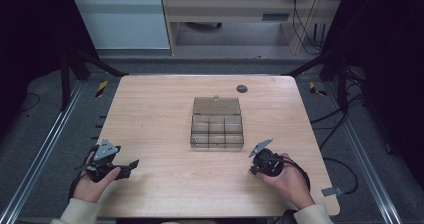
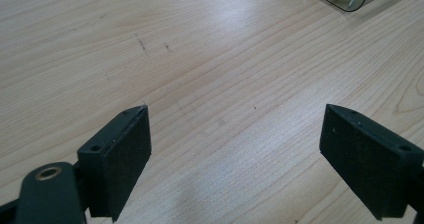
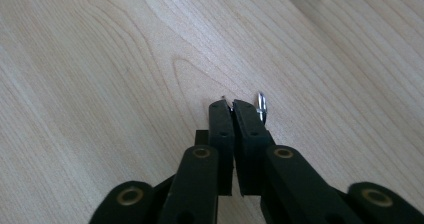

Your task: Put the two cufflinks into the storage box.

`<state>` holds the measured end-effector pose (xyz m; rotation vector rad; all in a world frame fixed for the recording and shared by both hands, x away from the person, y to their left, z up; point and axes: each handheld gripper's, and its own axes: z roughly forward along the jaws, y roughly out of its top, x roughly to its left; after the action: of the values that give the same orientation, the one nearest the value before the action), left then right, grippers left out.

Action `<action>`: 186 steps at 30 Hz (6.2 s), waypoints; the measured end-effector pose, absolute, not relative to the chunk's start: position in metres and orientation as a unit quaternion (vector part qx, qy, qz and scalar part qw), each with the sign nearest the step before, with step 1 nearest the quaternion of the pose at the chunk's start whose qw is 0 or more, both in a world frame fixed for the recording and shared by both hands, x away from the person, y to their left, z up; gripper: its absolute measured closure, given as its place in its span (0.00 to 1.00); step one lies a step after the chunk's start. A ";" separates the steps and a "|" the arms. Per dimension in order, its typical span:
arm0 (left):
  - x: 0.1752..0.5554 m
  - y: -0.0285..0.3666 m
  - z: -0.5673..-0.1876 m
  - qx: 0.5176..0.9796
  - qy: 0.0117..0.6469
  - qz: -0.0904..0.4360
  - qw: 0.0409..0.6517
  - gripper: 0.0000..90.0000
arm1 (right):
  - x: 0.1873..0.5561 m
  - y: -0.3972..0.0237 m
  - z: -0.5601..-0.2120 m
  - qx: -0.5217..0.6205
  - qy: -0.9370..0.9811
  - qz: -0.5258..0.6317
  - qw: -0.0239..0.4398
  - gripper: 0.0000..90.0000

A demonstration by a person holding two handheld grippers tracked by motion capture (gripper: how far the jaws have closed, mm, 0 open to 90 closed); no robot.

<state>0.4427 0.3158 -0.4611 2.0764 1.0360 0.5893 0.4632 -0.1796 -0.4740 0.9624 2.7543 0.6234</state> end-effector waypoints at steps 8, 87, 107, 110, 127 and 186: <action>0.443 0.314 -0.462 0.808 0.403 0.229 0.364 0.14 | 0.463 -0.182 -0.470 0.329 0.914 0.223 0.081 0.99; 0.447 0.307 -0.470 0.823 0.400 0.218 0.340 0.13 | 0.532 -0.136 -0.411 0.374 0.824 0.394 0.159 0.99; 0.447 0.306 -0.470 0.827 0.396 0.219 0.333 0.13 | 0.532 -0.110 -0.413 0.365 0.824 0.401 0.163 0.99; 0.447 0.306 -0.470 0.827 0.396 0.219 0.333 0.13 | 0.533 -0.107 -0.413 0.365 0.824 0.402 0.163 0.99; 0.446 0.306 -0.469 0.825 0.395 0.220 0.340 0.13 | 0.535 -0.094 -0.414 0.363 0.823 0.406 0.162 0.99; 0.446 0.305 -0.468 0.827 0.391 0.221 0.339 0.13 | 0.540 -0.036 -0.432 0.333 0.848 0.380 0.160 0.99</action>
<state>0.4458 0.3048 -0.4679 2.1528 1.0171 0.5766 0.5395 -0.0360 -0.4319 0.9507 2.4230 1.0872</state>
